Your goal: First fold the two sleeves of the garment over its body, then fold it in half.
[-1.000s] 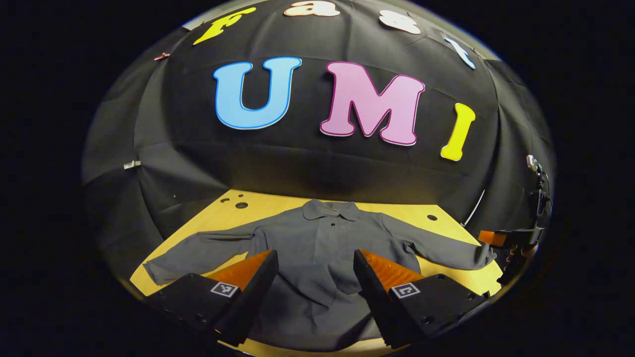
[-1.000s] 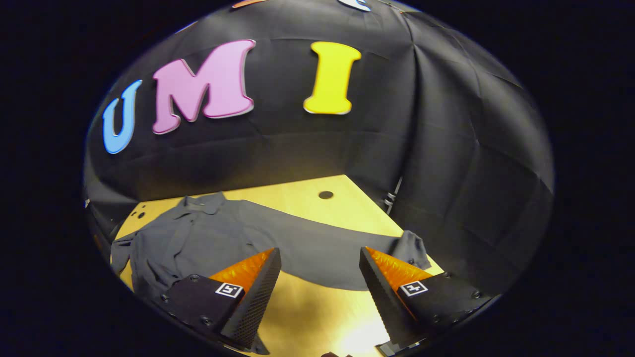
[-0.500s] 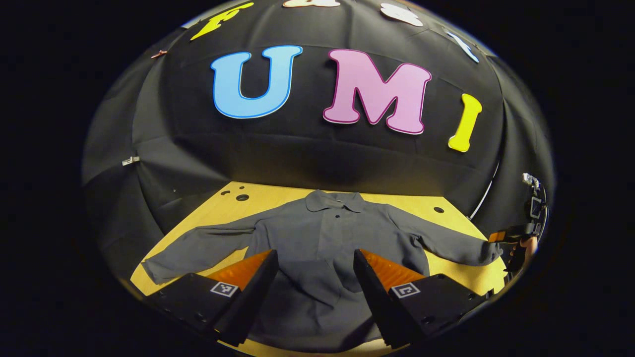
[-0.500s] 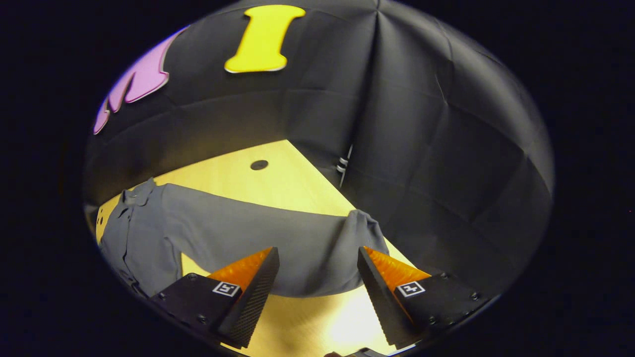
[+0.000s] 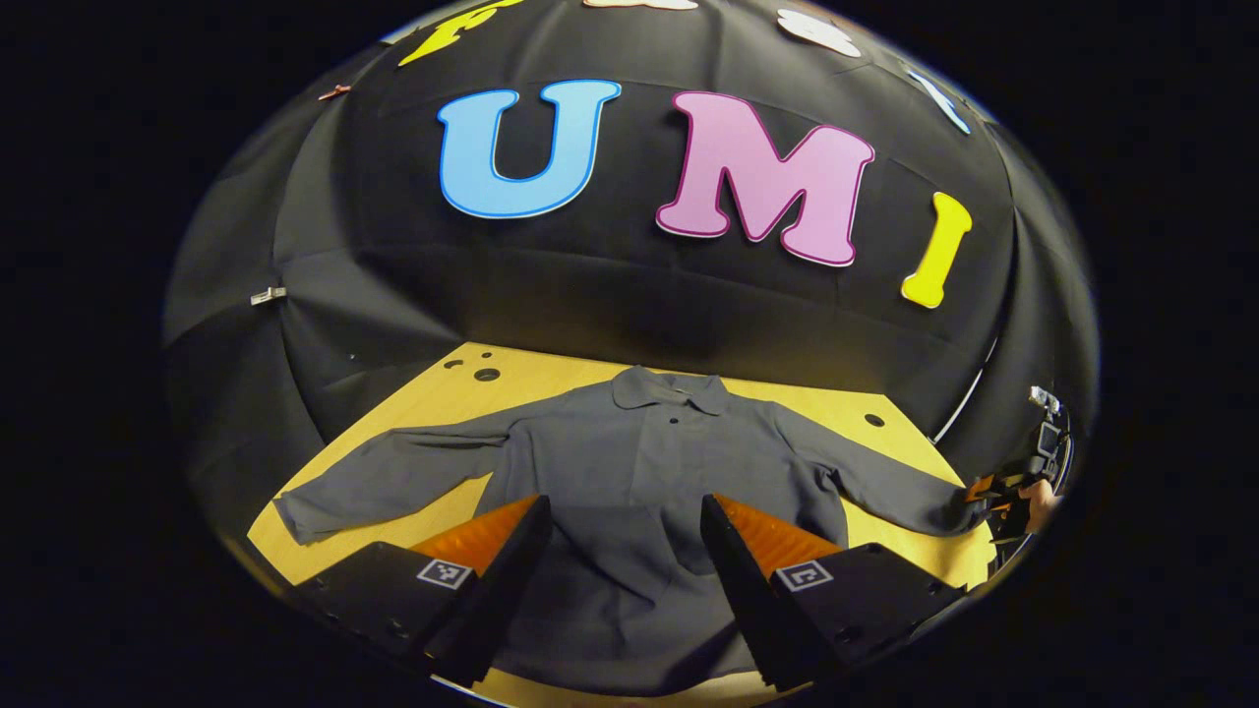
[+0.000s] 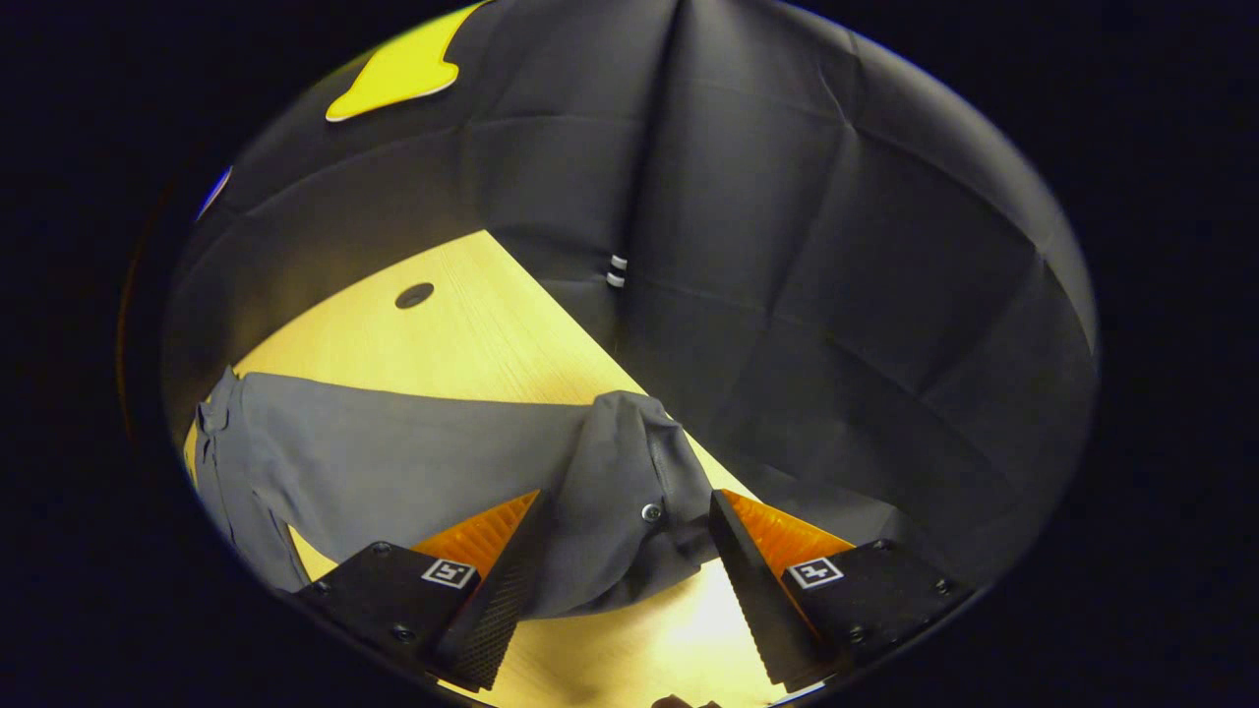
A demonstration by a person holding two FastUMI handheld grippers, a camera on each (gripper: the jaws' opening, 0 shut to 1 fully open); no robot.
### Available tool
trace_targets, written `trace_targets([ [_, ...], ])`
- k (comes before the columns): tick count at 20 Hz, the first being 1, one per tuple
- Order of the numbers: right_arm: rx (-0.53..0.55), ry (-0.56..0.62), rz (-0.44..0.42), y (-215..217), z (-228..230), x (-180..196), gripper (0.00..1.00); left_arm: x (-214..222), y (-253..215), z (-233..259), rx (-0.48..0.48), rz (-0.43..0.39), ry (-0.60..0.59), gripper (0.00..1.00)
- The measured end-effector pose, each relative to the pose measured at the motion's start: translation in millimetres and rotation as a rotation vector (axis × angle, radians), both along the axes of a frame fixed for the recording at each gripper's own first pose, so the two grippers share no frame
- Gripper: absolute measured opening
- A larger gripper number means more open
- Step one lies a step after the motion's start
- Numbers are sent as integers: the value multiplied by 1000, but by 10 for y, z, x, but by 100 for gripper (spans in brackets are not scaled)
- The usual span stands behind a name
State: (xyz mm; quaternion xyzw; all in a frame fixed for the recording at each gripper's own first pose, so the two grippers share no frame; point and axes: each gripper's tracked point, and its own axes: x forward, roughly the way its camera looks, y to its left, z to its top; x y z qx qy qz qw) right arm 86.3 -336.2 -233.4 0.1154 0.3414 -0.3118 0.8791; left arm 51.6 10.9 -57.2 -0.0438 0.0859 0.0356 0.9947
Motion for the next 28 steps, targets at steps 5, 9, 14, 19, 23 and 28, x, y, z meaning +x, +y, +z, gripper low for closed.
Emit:
trace_targets([
  [5,27,68,26,30,-235,21,99,-59,148,33,2,33,-2,96],
  [9,136,19,-26,61,-269,50,96,-90,197,93,-46,61,-8,96],
  [14,91,8,27,120,-270,98,58,-158,212,87,-20,72,-12,96],
  [19,32,22,77,258,-271,179,12,-219,301,28,-34,92,17,96],
  [23,34,19,81,281,-188,203,11,-220,388,27,-22,95,42,96],
  [28,-47,-48,183,688,371,286,11,-169,448,123,-14,74,43,96],
])
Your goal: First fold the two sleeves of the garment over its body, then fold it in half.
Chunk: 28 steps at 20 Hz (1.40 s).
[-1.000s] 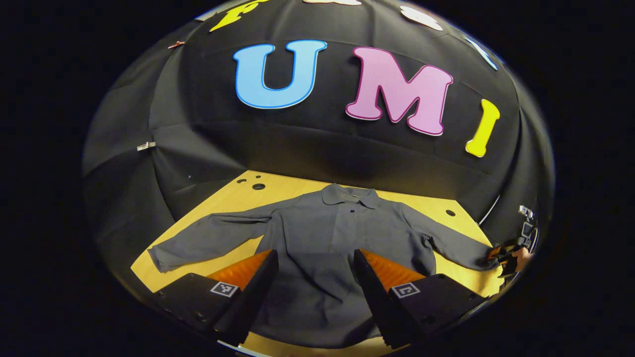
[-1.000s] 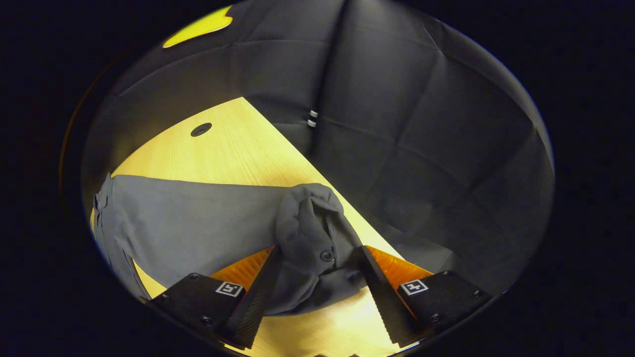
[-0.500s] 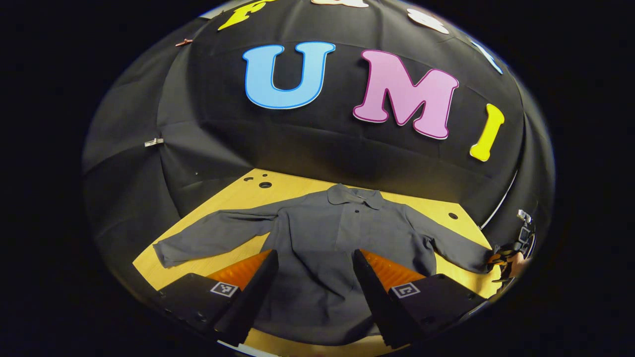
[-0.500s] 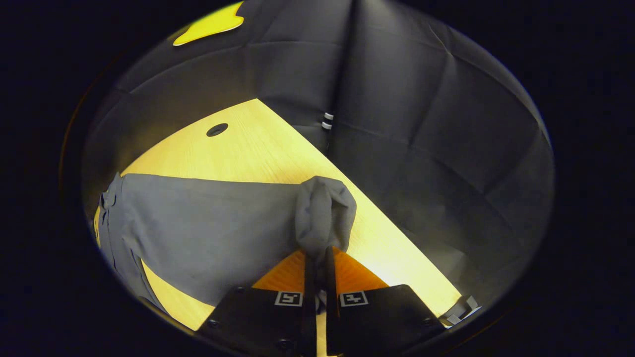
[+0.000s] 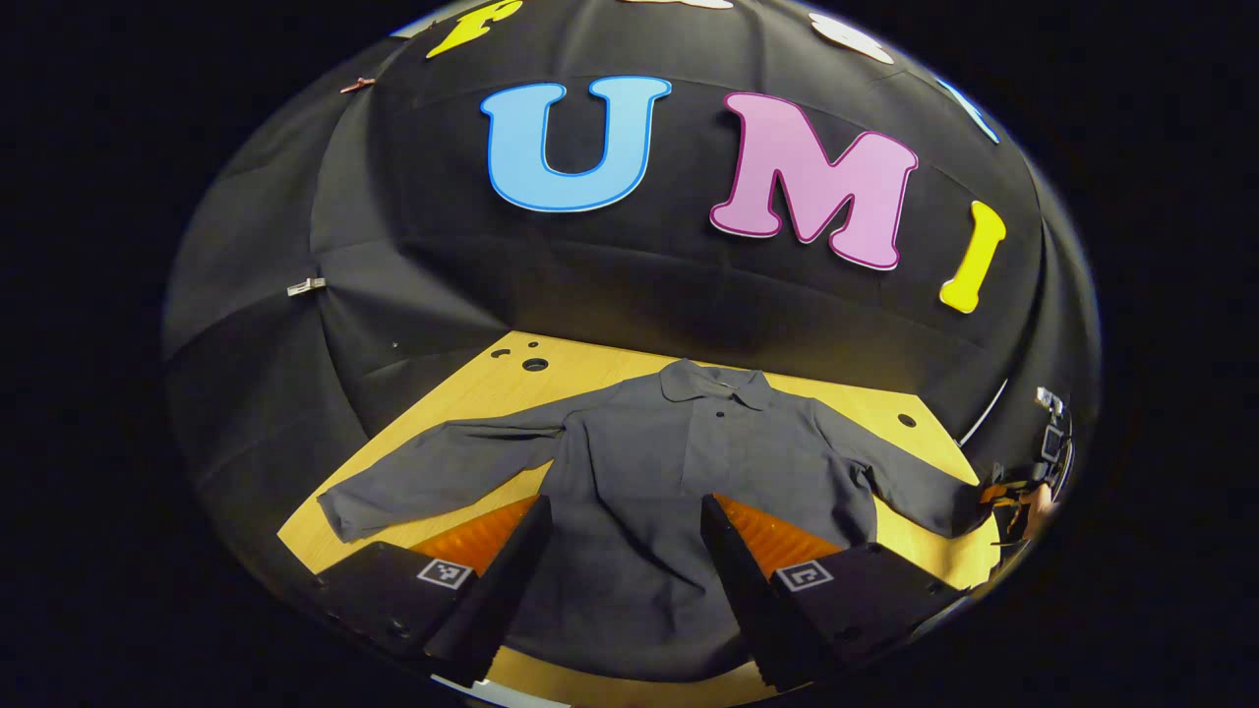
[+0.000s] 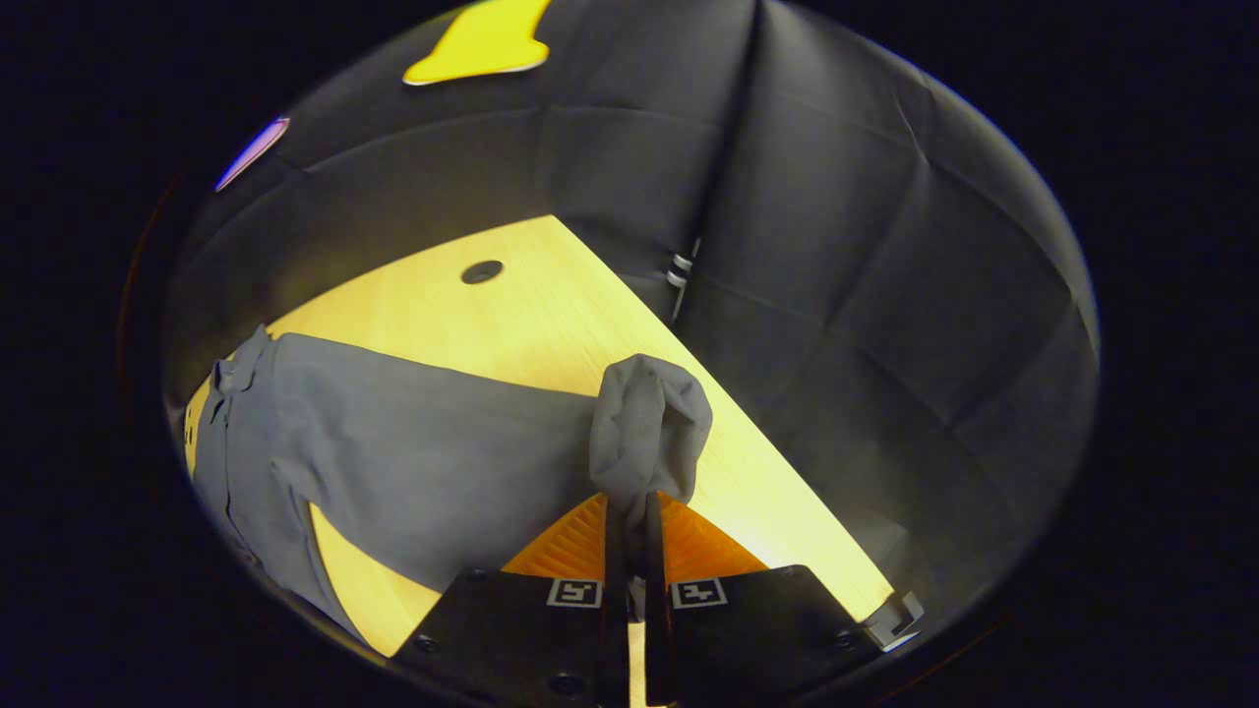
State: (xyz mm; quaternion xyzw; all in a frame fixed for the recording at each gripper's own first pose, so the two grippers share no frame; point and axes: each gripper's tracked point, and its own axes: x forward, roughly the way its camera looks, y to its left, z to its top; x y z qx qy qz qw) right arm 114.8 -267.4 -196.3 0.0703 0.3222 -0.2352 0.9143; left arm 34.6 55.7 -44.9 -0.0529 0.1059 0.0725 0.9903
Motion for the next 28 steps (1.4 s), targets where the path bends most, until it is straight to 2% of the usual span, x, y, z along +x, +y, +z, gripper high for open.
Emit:
trace_targets([
  [5,-92,-55,138,538,626,294,11,8,99,21,-16,-22,1,96],
  [9,-96,-99,233,1142,882,556,11,-24,298,22,-36,-10,-10,96],
  [13,-77,-126,350,1925,1027,805,11,-94,547,-102,-74,30,-2,96],
  [18,12,-159,463,2910,1107,1080,11,-153,861,-213,-103,86,14,96],
  [24,233,-210,562,4038,1095,1170,10,-196,1159,-299,-138,141,22,96],
  [28,345,-246,640,4621,1062,1190,11,-207,1303,-416,-160,168,37,96],
])
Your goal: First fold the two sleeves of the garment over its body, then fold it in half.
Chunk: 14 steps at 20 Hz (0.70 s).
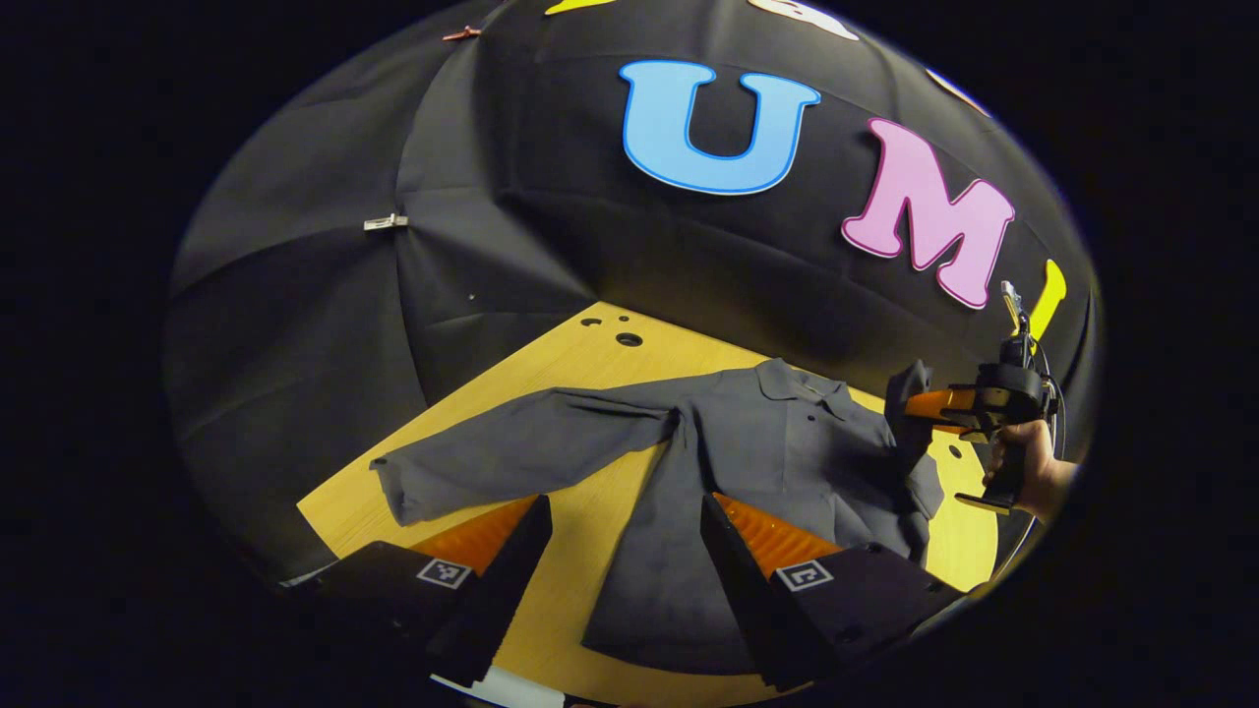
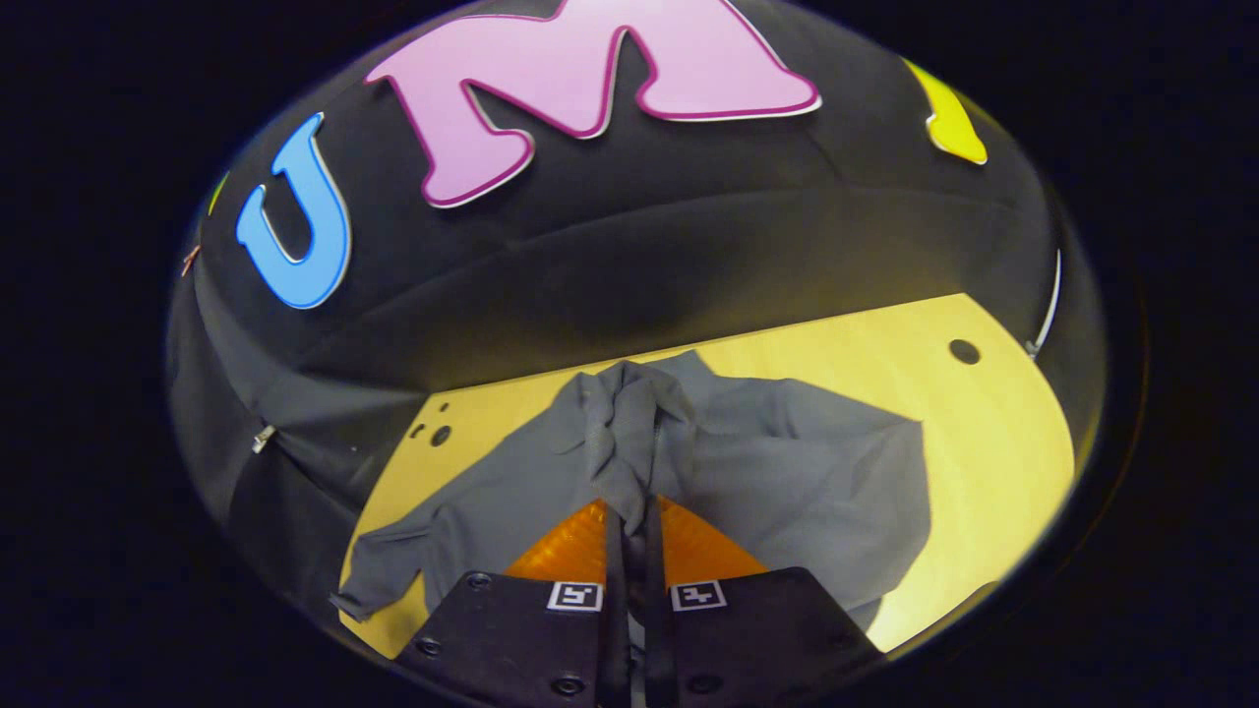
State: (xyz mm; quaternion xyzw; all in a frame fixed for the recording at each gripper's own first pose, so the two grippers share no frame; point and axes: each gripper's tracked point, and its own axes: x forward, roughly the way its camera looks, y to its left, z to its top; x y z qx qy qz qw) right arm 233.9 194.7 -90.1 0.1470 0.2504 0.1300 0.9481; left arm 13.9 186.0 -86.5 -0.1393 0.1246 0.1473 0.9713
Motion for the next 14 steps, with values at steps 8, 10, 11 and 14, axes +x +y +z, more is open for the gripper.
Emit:
trace_targets([
  [8,230,63,-3,696,-305,101,10,83,247,-281,-13,31,38,96],
  [10,259,105,-15,815,-467,85,11,117,330,-312,-20,42,39,100],
  [11,281,130,-15,889,-542,73,14,138,374,-320,-22,49,40,96],
  [14,286,157,-30,955,-660,16,40,136,534,-354,-19,75,35,96],
])
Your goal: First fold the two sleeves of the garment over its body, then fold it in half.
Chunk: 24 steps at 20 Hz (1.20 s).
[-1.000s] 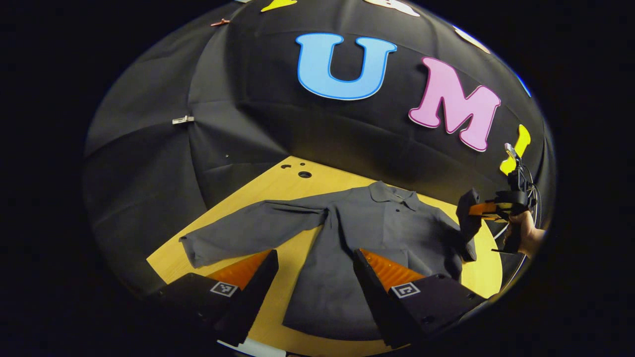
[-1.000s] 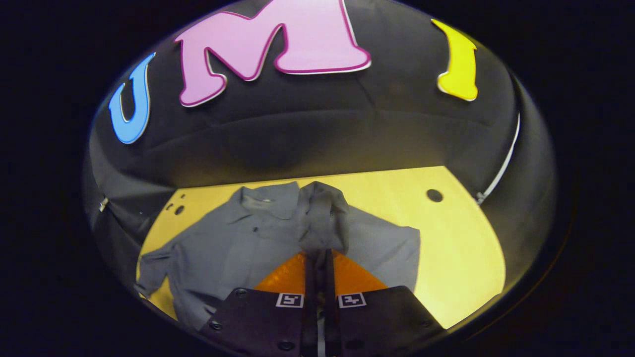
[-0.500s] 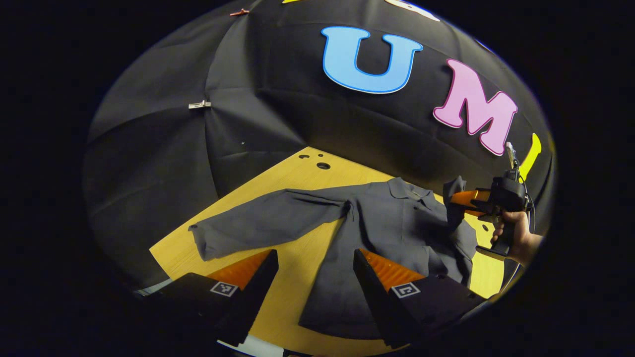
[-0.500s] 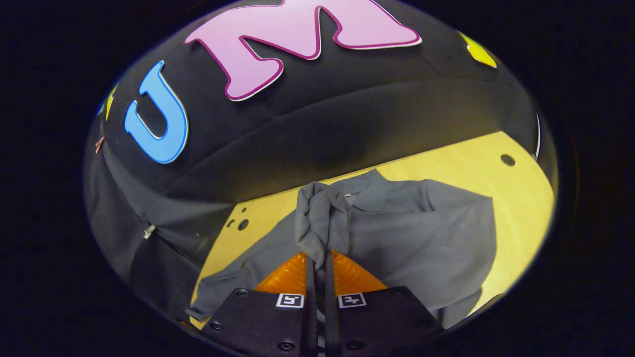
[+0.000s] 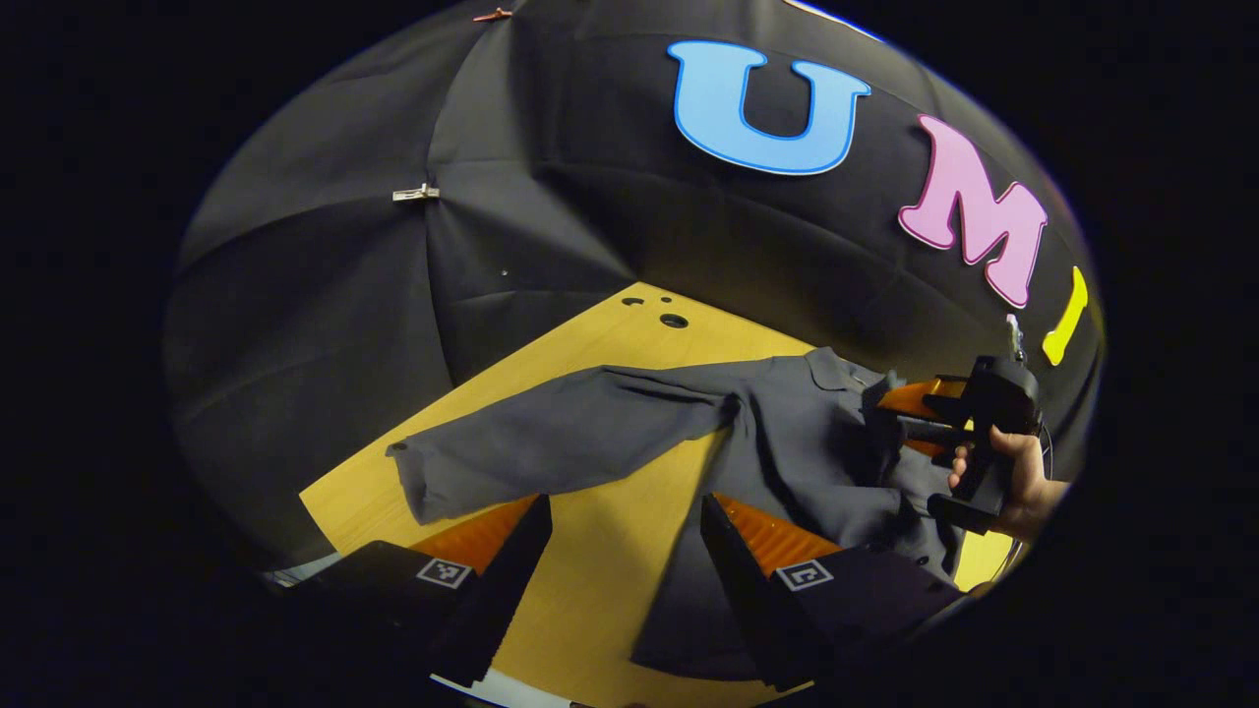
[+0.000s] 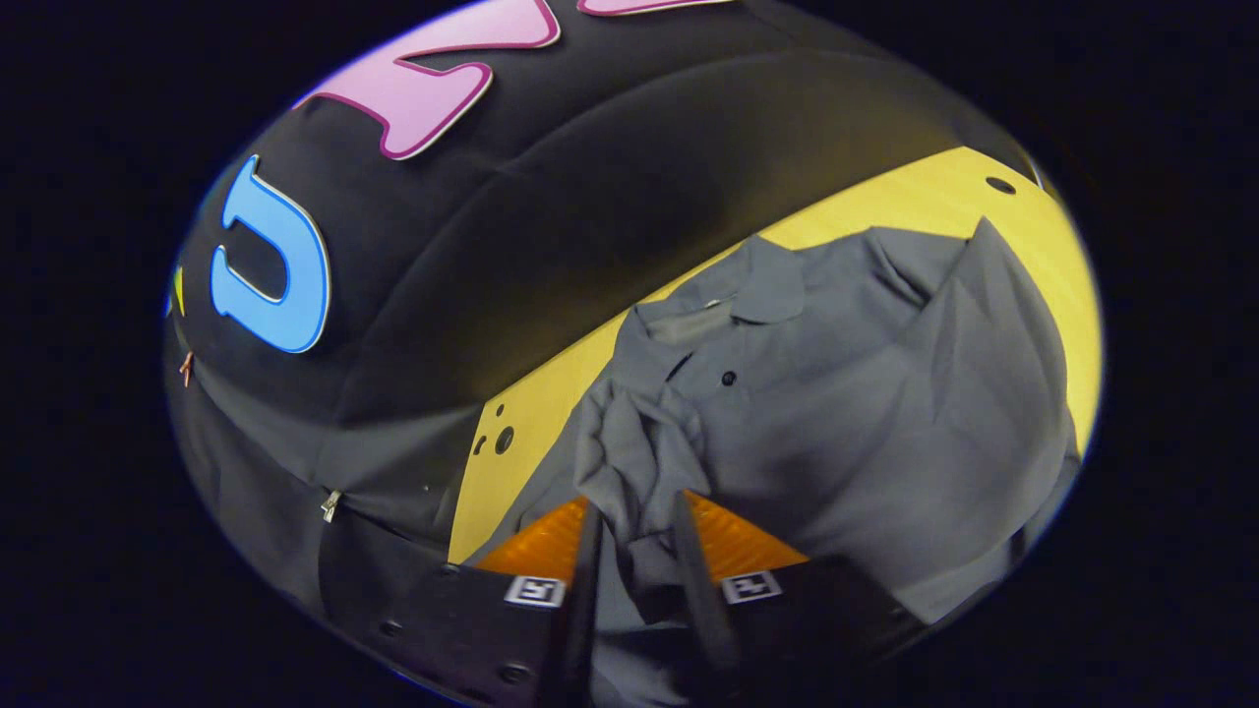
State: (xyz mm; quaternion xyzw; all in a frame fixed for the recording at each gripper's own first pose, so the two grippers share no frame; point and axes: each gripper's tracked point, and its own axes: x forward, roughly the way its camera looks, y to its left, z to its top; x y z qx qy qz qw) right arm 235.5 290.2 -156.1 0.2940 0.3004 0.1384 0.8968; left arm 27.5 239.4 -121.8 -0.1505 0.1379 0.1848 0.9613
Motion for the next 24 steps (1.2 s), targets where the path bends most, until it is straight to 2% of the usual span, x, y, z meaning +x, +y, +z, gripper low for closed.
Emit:
trace_targets([
  [2,-31,-15,-3,-33,-9,-27,68,-19,137,8,-7,23,-14,96],
  [3,-46,-15,-6,-58,10,-58,90,-19,210,1,-16,36,-22,92],
  [4,-53,-17,-5,-91,38,-100,86,-29,299,-16,-25,54,-24,96],
  [5,-70,-18,-11,-141,51,-116,99,-43,389,-49,-34,73,-21,96],
  [10,-196,-78,-42,-642,240,-328,99,-141,958,-230,-34,183,6,96],
  [15,-316,-90,-123,-1426,374,-663,99,-35,1496,-441,-28,264,35,96],
  [18,-345,-95,-210,-1941,539,-903,99,84,1712,-601,-71,290,52,96],
  [24,-454,-91,-331,-2816,724,-1490,98,270,1936,-917,-70,294,140,96],
])
